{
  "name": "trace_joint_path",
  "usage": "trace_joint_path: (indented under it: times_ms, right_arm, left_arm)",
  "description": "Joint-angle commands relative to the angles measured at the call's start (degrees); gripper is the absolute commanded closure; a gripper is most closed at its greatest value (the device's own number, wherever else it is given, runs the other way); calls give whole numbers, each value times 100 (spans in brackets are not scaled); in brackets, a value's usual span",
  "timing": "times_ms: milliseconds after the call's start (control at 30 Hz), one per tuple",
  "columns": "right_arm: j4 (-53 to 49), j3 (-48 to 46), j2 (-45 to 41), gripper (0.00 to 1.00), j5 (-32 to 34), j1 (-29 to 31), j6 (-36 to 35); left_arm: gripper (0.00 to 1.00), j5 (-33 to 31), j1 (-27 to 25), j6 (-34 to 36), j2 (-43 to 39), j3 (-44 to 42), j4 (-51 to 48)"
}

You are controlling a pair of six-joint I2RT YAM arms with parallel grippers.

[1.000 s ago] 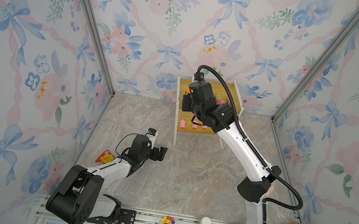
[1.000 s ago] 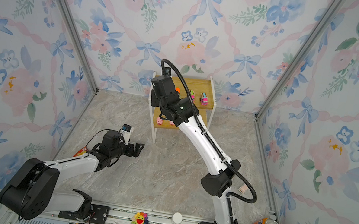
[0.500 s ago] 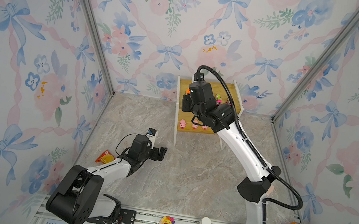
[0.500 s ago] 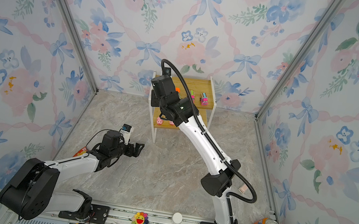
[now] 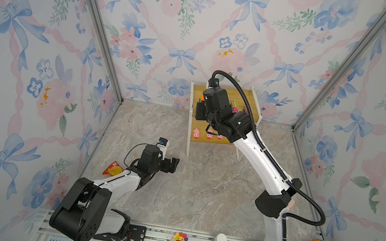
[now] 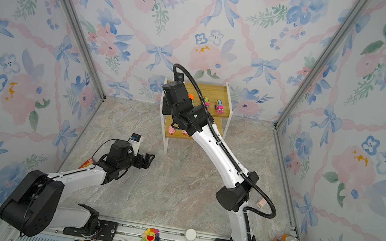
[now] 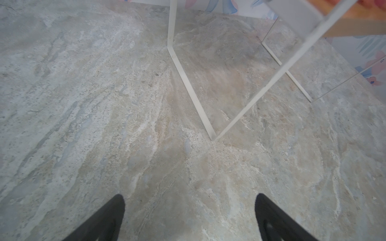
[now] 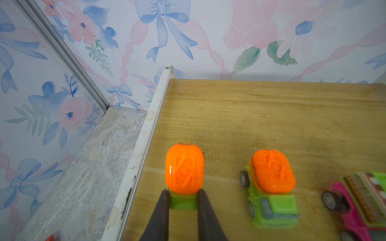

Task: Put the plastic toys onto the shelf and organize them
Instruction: 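Lower the truck beside the other orange-topped truck and open the right gripper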

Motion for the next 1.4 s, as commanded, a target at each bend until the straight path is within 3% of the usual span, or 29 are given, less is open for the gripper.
trace_joint_path:
  times_ms: [0, 1367]
  right_arm:
    - [-116, 173, 80, 79, 29, -29, -37]
    - [-141, 128, 146, 75, 25, -8, -81]
  left_arm:
    - [2, 97, 39, 90, 38, 93, -19]
    - [2, 78, 44, 99, 3, 76, -21]
